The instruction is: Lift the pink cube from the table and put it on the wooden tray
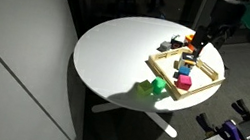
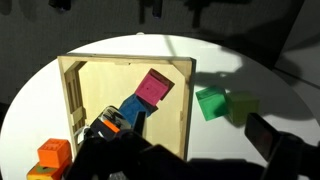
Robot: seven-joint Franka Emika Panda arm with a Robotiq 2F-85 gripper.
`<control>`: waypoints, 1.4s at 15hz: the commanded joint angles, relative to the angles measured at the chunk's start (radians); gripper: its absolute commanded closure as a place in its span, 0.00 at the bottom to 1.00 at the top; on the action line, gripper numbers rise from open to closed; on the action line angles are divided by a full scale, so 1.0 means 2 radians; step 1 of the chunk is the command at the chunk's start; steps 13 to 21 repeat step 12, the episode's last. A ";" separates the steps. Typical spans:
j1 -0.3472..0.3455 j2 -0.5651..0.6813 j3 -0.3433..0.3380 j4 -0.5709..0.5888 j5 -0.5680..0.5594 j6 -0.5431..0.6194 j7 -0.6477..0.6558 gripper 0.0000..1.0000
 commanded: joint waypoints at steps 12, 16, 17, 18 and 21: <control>-0.002 -0.025 0.002 -0.035 0.005 0.040 -0.001 0.00; -0.002 -0.025 0.002 -0.035 0.005 0.040 -0.001 0.00; -0.002 -0.025 0.002 -0.035 0.005 0.040 -0.001 0.00; -0.002 -0.025 0.002 -0.035 0.005 0.040 -0.001 0.00; -0.002 -0.025 0.002 -0.035 0.005 0.040 -0.001 0.00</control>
